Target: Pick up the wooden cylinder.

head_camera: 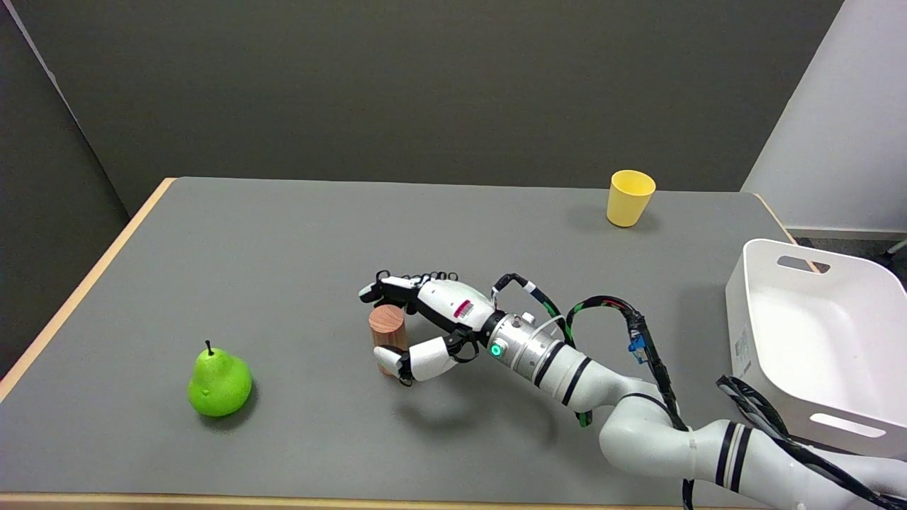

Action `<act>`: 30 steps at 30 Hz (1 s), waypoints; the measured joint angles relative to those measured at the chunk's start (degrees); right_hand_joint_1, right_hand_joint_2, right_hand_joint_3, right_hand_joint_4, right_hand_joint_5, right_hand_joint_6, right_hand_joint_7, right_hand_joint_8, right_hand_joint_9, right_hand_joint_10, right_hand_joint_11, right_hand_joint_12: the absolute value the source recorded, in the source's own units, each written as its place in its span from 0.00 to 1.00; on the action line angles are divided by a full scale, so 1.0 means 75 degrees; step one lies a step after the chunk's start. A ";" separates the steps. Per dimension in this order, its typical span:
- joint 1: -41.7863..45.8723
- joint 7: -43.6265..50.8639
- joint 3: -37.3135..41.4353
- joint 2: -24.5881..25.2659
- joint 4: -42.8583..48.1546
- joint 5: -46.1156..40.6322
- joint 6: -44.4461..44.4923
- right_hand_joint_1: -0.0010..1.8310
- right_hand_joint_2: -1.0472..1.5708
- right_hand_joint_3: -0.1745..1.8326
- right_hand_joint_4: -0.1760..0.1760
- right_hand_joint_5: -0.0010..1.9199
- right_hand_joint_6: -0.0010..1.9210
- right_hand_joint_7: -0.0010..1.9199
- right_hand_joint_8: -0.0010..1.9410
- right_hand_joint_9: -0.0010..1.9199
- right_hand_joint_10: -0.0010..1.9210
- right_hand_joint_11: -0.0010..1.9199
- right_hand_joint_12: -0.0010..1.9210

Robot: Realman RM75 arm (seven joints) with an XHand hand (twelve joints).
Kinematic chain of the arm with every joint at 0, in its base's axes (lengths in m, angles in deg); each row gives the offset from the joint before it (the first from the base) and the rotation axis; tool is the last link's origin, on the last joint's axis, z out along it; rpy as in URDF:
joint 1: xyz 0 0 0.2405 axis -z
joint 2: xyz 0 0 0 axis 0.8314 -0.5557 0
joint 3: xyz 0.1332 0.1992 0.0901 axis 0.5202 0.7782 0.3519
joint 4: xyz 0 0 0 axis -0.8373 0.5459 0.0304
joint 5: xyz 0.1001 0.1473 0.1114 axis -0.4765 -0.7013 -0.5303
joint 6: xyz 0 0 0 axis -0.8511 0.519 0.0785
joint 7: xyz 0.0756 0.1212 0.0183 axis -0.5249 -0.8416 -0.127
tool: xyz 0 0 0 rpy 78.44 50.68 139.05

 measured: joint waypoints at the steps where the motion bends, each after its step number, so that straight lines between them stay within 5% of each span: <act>1: -0.0003 -0.0001 -0.0004 0.0008 -0.0009 0.0001 0.0000 0.37 0.66 0.53 0.53 0.18 0.33 0.27 0.30 0.22 0.49 0.16 0.76; 11: -0.0012 -0.0006 -0.0023 0.0072 -0.0071 -0.0022 0.0000 0.43 0.69 0.52 0.42 0.25 0.54 0.34 0.51 0.30 0.59 0.19 0.81; 14: -0.0013 -0.0007 -0.0024 0.0089 -0.0082 -0.0029 0.0001 0.50 0.85 0.24 0.54 0.33 0.81 0.35 0.63 0.33 0.62 0.19 0.86; 17: -0.0016 -0.0009 -0.0026 0.0107 -0.0092 -0.0033 0.0007 0.50 0.84 0.25 0.56 0.34 0.80 0.37 0.69 0.35 0.65 0.18 0.88; 20: -0.0021 -0.0010 -0.0028 0.0123 -0.0096 -0.0034 0.0021 0.62 0.83 0.26 0.32 0.32 0.77 0.41 0.77 0.35 0.68 0.17 0.89; 24: -0.0030 0.0002 -0.0030 0.0146 -0.0099 -0.0027 0.0027 0.62 0.83 0.25 0.34 0.32 0.77 0.40 0.80 0.39 0.66 0.18 0.89; 27: -0.0039 0.0014 -0.0031 0.0164 -0.0101 -0.0021 0.0031 0.64 0.79 0.35 0.21 0.33 0.76 0.43 0.81 0.38 0.73 0.16 0.95; 30: -0.0050 0.0026 -0.0033 0.0179 -0.0106 -0.0016 0.0037 0.64 0.80 0.32 0.16 0.33 0.75 0.42 0.82 0.40 0.73 0.15 0.96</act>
